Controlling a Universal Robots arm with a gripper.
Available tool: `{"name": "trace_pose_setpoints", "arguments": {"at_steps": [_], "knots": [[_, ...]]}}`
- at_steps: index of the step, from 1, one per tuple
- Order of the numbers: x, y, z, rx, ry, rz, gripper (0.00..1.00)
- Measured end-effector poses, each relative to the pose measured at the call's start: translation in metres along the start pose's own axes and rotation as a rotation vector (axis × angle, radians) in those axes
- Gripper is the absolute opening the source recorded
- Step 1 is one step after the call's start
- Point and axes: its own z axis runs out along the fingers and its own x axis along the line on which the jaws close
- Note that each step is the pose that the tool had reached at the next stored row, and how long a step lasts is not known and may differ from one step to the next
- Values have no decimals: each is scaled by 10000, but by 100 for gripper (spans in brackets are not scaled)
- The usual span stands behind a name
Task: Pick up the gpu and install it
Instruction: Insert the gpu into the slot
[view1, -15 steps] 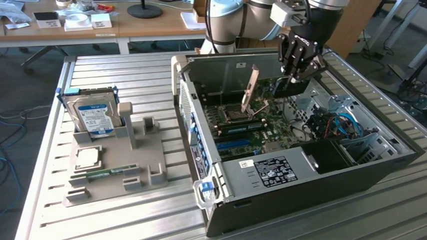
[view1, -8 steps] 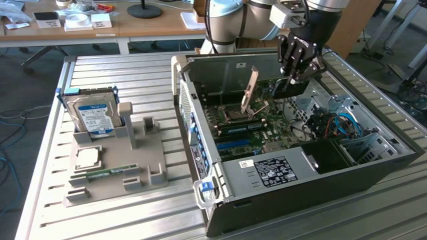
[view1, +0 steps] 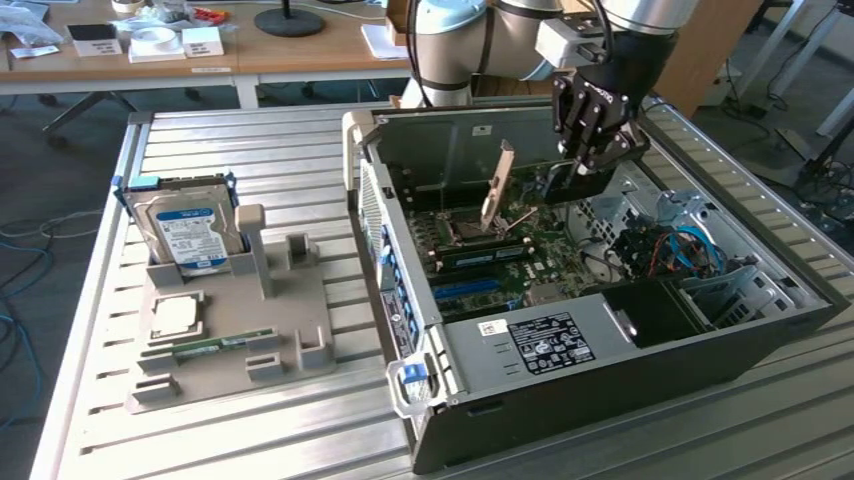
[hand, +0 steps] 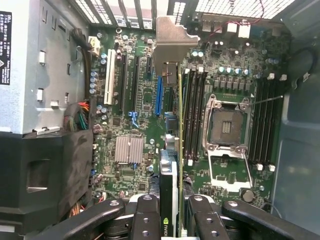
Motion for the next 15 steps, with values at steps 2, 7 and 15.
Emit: {"name": "trace_pose_setpoints", "arguments": {"at_steps": [2, 7, 15], "knots": [[0, 1, 9, 0, 1, 1, 27], [0, 6, 83, 3, -1, 1, 27], [0, 7, 129, 6, 0, 0, 27]]}}
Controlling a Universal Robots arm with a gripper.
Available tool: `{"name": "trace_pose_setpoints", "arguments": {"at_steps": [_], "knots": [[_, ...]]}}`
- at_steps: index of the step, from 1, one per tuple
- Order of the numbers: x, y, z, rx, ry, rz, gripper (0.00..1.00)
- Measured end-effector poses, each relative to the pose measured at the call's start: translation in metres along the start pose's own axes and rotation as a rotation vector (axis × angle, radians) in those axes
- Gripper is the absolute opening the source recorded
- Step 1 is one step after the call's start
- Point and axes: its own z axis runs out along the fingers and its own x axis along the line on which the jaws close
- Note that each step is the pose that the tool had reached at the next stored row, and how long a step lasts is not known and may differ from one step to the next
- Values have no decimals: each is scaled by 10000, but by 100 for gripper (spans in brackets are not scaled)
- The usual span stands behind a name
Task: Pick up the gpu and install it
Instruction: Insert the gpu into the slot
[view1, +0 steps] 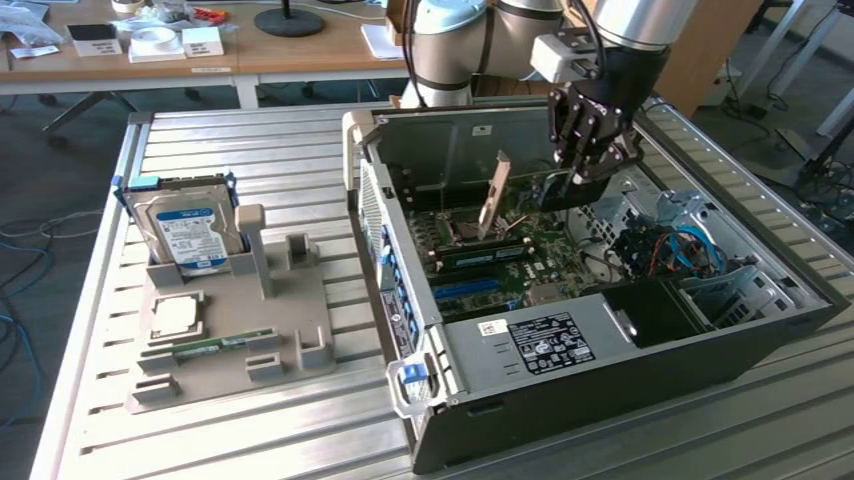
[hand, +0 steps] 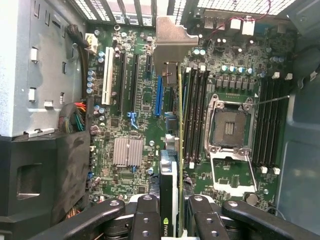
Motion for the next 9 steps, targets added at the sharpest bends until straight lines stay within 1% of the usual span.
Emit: {"name": "trace_pose_setpoints", "arguments": {"at_steps": [9], "knots": [[0, 2, 22, 2, 0, 0, 27]]}}
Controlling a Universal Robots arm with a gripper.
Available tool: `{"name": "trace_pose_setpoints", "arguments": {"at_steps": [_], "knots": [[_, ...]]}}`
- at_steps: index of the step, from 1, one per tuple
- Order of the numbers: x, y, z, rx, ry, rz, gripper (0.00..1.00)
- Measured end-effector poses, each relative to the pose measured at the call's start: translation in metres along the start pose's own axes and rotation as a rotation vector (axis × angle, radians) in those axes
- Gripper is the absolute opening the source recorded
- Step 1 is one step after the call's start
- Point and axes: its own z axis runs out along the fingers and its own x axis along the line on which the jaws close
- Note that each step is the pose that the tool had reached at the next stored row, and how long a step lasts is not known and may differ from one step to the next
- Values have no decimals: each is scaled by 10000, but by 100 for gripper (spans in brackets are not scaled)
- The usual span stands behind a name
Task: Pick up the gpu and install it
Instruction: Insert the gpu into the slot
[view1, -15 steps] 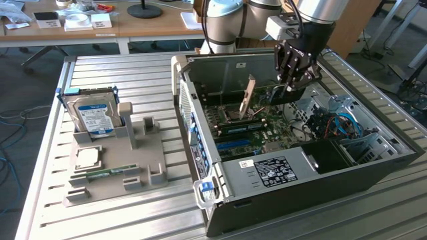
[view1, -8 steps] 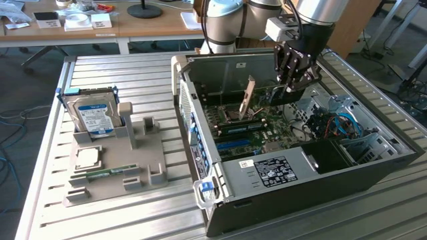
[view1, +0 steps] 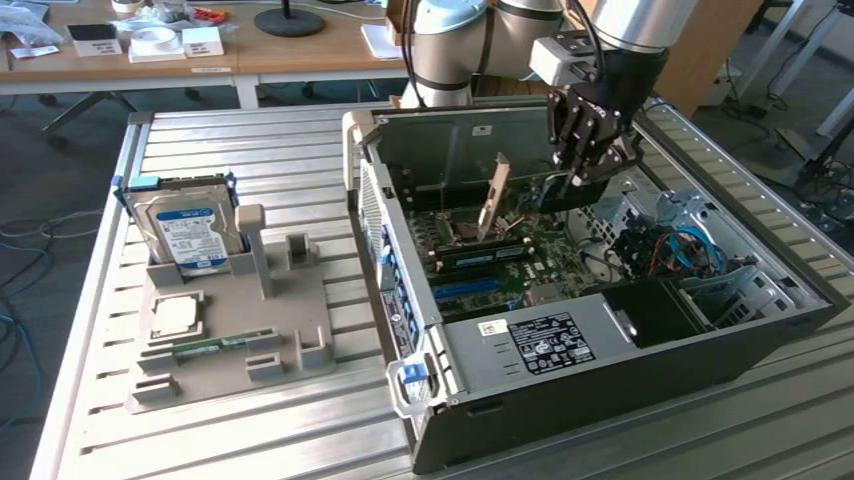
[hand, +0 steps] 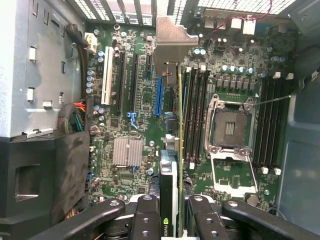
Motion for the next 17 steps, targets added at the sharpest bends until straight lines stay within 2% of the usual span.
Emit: {"name": "trace_pose_setpoints", "arguments": {"at_steps": [17], "knots": [[-1, 5, 56, 8, -4, 0, 27]]}}
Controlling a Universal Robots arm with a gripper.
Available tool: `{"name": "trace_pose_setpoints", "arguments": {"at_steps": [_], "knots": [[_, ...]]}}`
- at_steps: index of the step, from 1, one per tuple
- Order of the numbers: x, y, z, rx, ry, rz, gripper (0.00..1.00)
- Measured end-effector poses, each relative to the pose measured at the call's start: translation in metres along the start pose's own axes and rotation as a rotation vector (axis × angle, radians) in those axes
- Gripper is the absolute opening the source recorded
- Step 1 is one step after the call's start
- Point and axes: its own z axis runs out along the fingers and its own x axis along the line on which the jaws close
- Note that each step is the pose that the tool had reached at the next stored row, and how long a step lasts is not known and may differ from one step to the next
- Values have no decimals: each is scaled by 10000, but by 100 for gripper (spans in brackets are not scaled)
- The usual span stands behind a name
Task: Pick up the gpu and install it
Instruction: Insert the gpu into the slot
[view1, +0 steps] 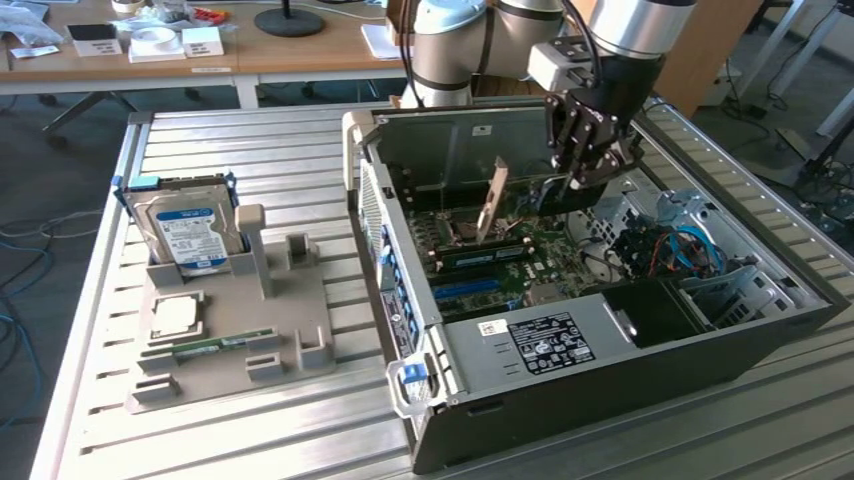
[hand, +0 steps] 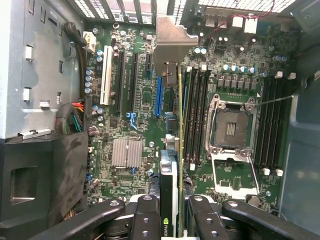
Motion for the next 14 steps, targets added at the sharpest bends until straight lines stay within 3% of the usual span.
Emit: {"name": "trace_pose_setpoints", "arguments": {"at_steps": [14], "knots": [[1, 0, 64, 1, 5, 0, 27]]}}
